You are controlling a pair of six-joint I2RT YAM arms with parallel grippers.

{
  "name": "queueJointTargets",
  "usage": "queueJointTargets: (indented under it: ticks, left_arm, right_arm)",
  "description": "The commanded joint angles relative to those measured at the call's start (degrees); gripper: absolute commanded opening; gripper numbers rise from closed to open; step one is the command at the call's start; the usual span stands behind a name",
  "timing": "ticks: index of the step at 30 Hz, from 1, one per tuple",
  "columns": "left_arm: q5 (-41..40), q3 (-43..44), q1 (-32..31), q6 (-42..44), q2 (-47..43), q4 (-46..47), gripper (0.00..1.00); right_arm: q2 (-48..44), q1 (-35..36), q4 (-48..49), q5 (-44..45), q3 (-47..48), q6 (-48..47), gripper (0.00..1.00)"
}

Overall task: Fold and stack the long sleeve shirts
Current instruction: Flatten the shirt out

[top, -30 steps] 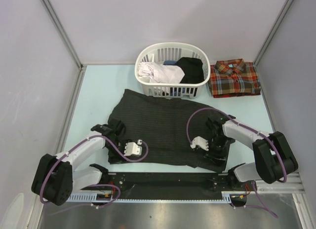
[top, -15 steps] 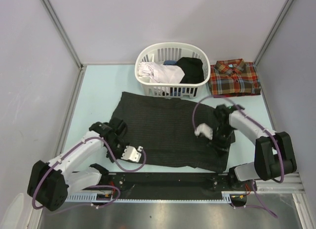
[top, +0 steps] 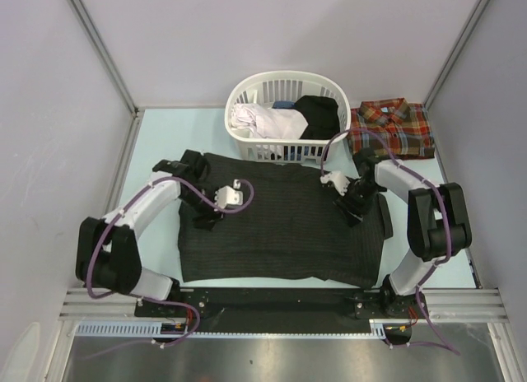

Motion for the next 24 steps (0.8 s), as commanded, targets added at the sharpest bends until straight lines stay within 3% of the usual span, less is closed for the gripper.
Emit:
queueJointTargets:
  ticks: [1,6,13,18,21,24]
  left_arm:
    - [-1.04,-3.33,1.0,-6.48,5.4,11.47,0.56]
    - [-4.83,-9.84,0.47,-2.8,6.91,10.44,0.37]
    - [-5.54,-19.51,-6.64,0.91,-1.0,4.63,0.17]
    - [-3.61,-20.66,-9.55,3.01,-3.03,-0.11,0.15]
    - [-0.54,-16.55,-10.08,4.95,-1.46,-4.77,0.15]
    - [1.14,-9.8,-7.89,0.66,0.39,-3.82,0.35]
  right_arm:
    - [-0.18,2.15,4.93,4.18,-3.67,0.11,0.43]
    - [-2.89,4.44,3.62,5.51,-9.73,-5.07,0.43]
    - [-7.29,8.57,-1.47,4.19,-15.97,-10.43,0.44]
    - [-9.05,9.98,-5.7,5.06,-18.53,-14.48,0.45]
    - [-9.93,9.19,-5.52,6.21,-18.01,-15.45,0.45]
    - [-9.24,4.55,-9.28,1.66,-9.1,-13.97,0.45]
